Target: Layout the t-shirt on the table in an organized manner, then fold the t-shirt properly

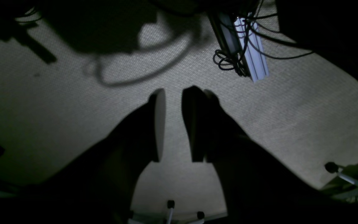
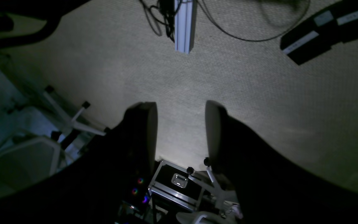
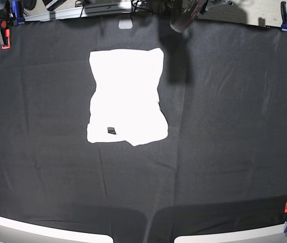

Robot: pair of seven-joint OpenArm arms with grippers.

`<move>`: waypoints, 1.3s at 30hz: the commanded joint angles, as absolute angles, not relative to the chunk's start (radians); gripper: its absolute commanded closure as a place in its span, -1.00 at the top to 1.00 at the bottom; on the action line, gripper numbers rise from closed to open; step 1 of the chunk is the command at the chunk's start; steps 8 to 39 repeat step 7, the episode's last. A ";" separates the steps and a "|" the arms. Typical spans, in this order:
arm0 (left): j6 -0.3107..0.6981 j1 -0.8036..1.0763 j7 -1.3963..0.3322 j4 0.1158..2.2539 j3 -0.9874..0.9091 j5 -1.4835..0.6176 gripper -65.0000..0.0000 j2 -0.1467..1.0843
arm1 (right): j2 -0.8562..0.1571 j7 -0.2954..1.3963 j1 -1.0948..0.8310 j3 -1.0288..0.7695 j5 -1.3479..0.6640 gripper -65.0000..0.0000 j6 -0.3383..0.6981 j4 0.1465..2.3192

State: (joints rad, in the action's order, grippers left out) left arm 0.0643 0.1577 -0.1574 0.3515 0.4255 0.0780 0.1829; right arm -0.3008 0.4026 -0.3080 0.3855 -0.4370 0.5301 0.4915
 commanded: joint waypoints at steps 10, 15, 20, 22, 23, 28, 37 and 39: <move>0.069 0.163 -0.160 0.356 0.425 0.077 -0.62 0.189 | -0.263 0.326 -0.314 0.387 -0.439 -0.24 0.523 0.495; 0.069 0.163 -0.160 0.356 0.425 0.077 -0.62 0.189 | -0.263 0.326 -0.314 0.387 -0.439 -0.24 0.523 0.495; 0.069 0.163 -0.160 0.356 0.425 0.077 -0.62 0.189 | -0.263 0.326 -0.314 0.387 -0.439 -0.24 0.523 0.495; 0.069 0.163 -0.160 0.356 0.425 0.077 -0.62 0.189 | -0.263 0.326 -0.314 0.387 -0.439 -0.24 0.523 0.495; 0.069 0.163 -0.160 0.356 0.425 0.077 -0.62 0.189 | -0.263 0.326 -0.314 0.387 -0.439 -0.24 0.523 0.495; 0.069 0.163 -0.160 0.356 0.425 0.077 -0.62 0.189 | -0.263 0.326 -0.314 0.387 -0.439 -0.24 0.523 0.495; 0.069 0.163 -0.160 0.356 0.425 0.077 -0.62 0.189 | -0.263 0.326 -0.314 0.387 -0.439 -0.24 0.523 0.495; 0.069 0.163 -0.160 0.356 0.425 0.077 -0.62 0.189 | -0.263 0.326 -0.314 0.387 -0.439 -0.24 0.523 0.495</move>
